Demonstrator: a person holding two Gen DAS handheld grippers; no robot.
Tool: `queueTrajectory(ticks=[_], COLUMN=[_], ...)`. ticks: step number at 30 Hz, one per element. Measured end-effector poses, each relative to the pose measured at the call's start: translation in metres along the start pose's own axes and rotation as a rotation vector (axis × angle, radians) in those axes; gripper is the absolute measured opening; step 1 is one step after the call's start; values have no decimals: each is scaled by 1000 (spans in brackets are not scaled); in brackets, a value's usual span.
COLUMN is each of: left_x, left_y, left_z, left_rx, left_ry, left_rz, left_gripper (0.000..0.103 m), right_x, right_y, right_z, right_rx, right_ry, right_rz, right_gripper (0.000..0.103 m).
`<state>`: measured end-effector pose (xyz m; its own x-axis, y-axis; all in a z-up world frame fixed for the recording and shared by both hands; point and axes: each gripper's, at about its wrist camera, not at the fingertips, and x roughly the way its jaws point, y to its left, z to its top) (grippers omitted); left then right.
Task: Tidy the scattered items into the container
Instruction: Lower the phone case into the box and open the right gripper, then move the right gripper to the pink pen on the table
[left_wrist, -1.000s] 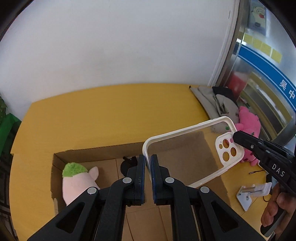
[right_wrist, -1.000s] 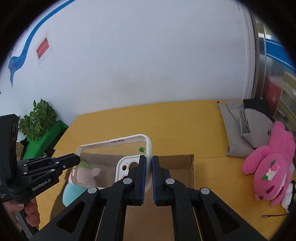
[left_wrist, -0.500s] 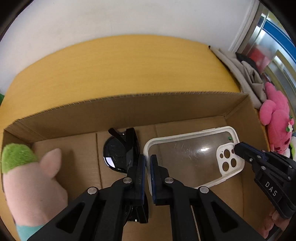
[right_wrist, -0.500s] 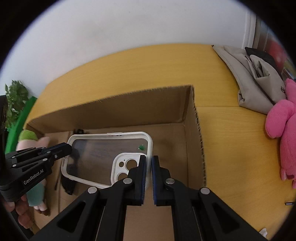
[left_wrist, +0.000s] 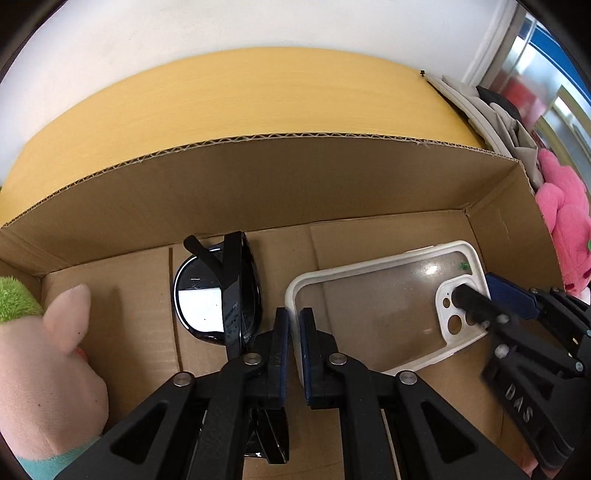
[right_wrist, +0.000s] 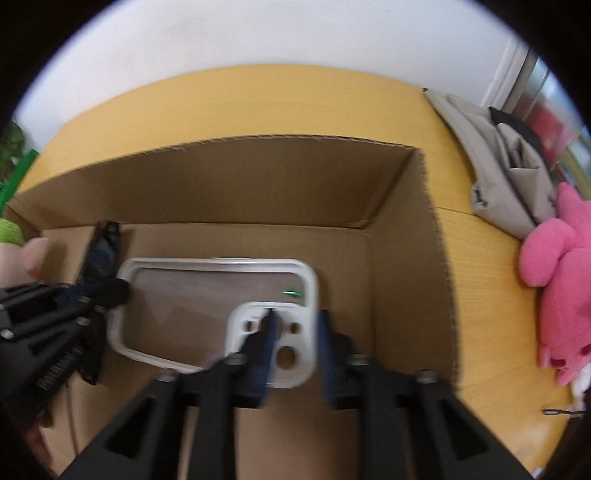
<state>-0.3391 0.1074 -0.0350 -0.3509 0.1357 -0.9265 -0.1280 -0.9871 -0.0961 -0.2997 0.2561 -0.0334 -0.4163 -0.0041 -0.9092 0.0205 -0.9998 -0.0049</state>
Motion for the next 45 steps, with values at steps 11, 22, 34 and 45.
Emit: queueTrajectory(ticks=[11, 22, 34, 45], left_x=[-49, -220, -244, -235], left_y=[-2, 26, 18, 25], left_z=[-6, -88, -222, -275], left_rx=[-9, -43, 28, -63], left_ry=[-165, -701, -739, -714], left_rz=[38, 77, 280, 298], left_gripper=[57, 103, 103, 103], right_x=[-32, -149, -172, -186], right_y=[3, 19, 46, 51], right_z=[-11, -66, -159, -196], right_rx=[-3, 3, 53, 40], right_ry=[-114, -404, -430, -444], right_rz=[43, 139, 27, -17], right_gripper=[74, 103, 102, 102])
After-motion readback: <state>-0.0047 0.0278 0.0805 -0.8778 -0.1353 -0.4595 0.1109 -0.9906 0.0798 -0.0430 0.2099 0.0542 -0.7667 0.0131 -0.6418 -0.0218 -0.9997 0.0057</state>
